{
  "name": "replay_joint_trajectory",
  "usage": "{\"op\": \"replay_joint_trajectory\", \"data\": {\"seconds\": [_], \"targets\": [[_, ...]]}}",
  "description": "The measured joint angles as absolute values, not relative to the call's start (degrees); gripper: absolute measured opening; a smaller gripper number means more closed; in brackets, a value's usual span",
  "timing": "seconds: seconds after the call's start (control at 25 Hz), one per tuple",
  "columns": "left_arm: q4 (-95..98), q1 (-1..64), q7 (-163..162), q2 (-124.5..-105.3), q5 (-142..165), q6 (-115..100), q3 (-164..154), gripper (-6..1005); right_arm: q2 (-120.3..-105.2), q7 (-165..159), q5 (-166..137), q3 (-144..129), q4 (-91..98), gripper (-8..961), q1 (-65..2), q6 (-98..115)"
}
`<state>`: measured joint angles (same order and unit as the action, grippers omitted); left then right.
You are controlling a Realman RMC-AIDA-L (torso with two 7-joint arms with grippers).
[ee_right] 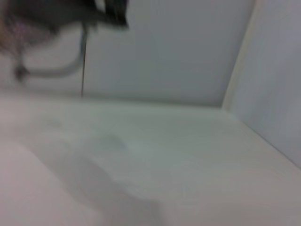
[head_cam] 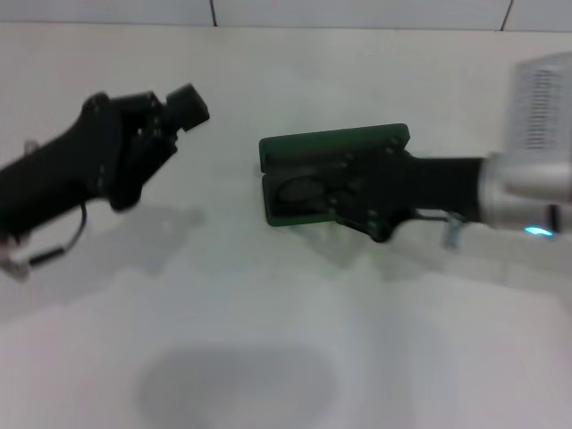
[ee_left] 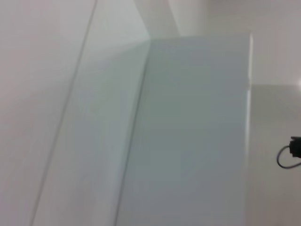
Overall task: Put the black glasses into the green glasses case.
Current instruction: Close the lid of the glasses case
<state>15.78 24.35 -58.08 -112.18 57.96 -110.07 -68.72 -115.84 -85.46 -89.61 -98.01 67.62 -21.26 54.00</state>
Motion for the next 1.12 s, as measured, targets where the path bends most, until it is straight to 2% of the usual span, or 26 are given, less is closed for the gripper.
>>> {"op": "replay_joint_trajectory", "data": {"seconds": [0.04, 0.08, 0.12, 0.2, 0.4, 0.56, 0.68, 0.88, 1.12], "targets": [[16.80, 25.71, -59.68, -111.07, 58.46, -108.99, -68.21, 35, -115.75, -84.95, -87.68, -95.97, 66.82, 298, -20.13, 57.26], [16.80, 25.71, -59.68, -111.07, 58.46, -108.99, -68.21, 35, -115.68, -84.30, -86.21, -93.34, 65.68, 299, -18.79, 61.79], [19.33, 28.95, -64.31, -109.34, 60.58, -105.74, -67.85, 35, -115.67, -83.08, -84.88, -88.69, 63.53, 301, -16.97, 69.41], [22.71, 33.20, -71.02, -107.98, 63.83, -98.95, -67.55, 61, -115.69, -81.71, -84.55, -83.95, 60.24, 304, -15.67, 76.48], [27.87, 40.98, -80.99, -107.13, 76.04, -85.41, -67.49, 193, -115.50, -76.55, -84.69, -74.50, 47.28, 311, -14.94, 89.72], [28.13, 46.78, -84.97, -109.33, 87.24, -74.88, -67.51, 207, -115.61, -72.32, -83.81, -72.79, 41.21, 317, -14.58, 91.70], [27.78, 49.79, -86.65, -111.89, 95.06, -68.40, -67.50, 218, -115.83, -70.73, -82.99, -72.54, 39.37, 322, -14.57, 91.76], [27.34, 51.71, -87.21, -115.29, 103.05, -62.42, -67.50, 231, -115.84, -70.59, -82.46, -72.43, 37.92, 330, -15.02, 90.71], [26.45, 51.42, -87.28, -117.10, 105.47, -58.85, -67.62, 227, -115.75, -70.56, -81.71, -72.21, 37.81, 339, -15.68, 89.71]]}}
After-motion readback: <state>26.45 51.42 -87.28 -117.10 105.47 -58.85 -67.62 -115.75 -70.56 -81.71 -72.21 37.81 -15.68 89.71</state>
